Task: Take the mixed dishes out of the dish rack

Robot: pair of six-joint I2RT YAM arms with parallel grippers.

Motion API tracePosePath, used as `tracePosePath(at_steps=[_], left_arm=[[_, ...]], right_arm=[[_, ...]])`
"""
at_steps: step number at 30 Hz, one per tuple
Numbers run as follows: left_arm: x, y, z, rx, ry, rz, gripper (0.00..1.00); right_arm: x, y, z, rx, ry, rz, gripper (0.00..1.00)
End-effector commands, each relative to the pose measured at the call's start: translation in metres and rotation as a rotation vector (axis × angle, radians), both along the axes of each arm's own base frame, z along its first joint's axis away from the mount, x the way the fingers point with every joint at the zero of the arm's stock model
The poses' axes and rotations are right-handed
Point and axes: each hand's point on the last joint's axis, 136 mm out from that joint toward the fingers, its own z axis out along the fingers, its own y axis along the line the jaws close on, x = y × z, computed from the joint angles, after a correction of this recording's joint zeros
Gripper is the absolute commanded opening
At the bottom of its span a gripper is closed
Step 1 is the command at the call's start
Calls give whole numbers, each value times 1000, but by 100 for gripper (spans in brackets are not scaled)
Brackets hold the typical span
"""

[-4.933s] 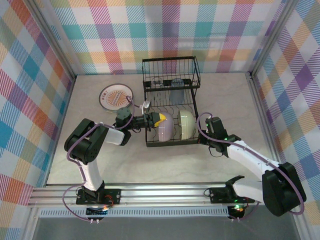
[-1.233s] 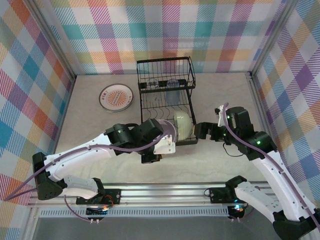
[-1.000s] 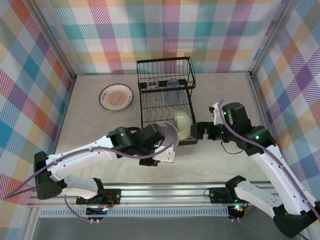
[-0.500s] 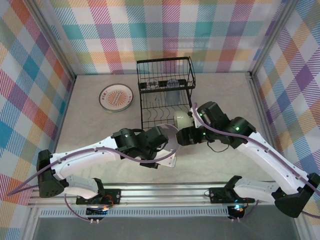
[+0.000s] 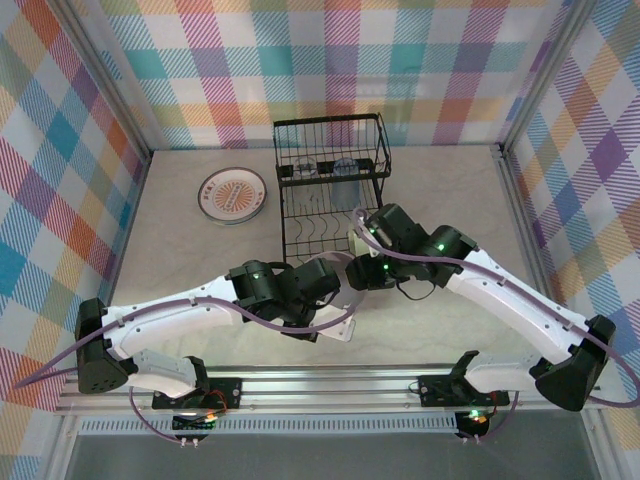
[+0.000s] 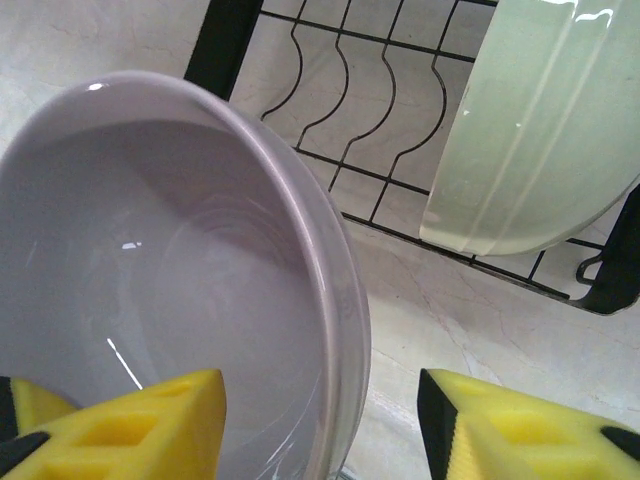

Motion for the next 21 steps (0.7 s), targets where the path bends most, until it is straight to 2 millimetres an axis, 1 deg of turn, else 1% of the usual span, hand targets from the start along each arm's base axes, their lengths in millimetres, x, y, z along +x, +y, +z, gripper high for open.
tracePosePath(at_steps=[1,7,17,21], left_arm=[[10,-15,24,-76,-85,-23,0],[14,-16,22,-55,-108,-15,0],[16,-19,25,-62,-137,-15,0],[18,-19,26,-60,-159,-14,0]], right_arm=[[1,-2,6,-18,-17,-1,51],[0,-1,-3,-46,2,2,44],[-2,1,-15,-64,28,2,43],[-2,3,-19,-71,40,2,38]])
